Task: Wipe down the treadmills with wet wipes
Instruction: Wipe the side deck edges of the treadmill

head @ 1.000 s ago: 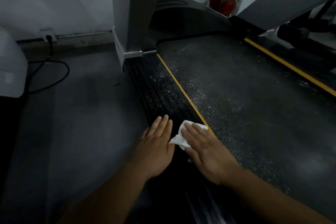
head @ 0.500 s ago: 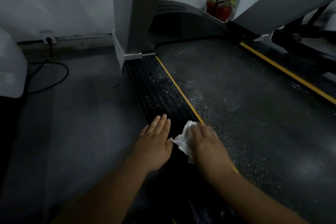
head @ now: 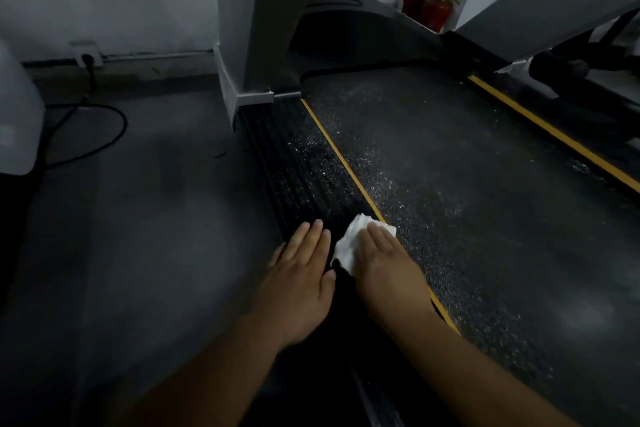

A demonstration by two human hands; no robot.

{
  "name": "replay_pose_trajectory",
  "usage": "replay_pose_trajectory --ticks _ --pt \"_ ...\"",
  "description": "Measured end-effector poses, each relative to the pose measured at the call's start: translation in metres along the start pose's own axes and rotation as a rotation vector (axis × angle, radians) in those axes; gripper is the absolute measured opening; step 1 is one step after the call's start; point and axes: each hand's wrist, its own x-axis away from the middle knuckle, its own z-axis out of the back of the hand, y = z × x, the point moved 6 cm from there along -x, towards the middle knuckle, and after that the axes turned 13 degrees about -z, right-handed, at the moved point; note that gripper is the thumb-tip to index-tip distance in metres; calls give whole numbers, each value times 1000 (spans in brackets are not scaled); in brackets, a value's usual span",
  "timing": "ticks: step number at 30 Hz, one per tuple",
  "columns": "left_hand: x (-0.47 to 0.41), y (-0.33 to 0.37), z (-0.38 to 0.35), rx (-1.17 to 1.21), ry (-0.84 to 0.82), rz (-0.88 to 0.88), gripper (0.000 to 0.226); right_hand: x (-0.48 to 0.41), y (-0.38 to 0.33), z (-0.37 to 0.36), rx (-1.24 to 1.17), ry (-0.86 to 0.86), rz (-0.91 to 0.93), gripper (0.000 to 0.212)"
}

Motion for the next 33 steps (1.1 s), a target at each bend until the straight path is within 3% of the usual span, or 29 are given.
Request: replay_pose_trajectory --ticks 4,6,12,16,21,26,30,33 --pt "0 0 3 -61 -9 -23 93 -39 -13 -4 15 39 -98 38" --pt "-2 -2 11 -124 -24 -44 95 -34 -12 -12 91 -32 -42 37" --pt "-20 -5 12 -118 0 24 98 -3 1 -1 71 41 -30 37" --pt "-18 -10 15 -118 1 23 99 -39 -12 -16 6 -125 -48 55" --pt "-20 -16 10 -80 0 37 95 3 19 -16 -137 9 6 51" --pt "-21 -18 9 -51 -27 42 86 -47 15 -32 -128 -217 -138 84" --pt "-22 -18 9 -39 -25 35 85 -8 22 -25 -89 -163 -6 75" --pt "-22 -20 7 -36 -4 46 90 -7 32 -28 -93 -259 -48 75"
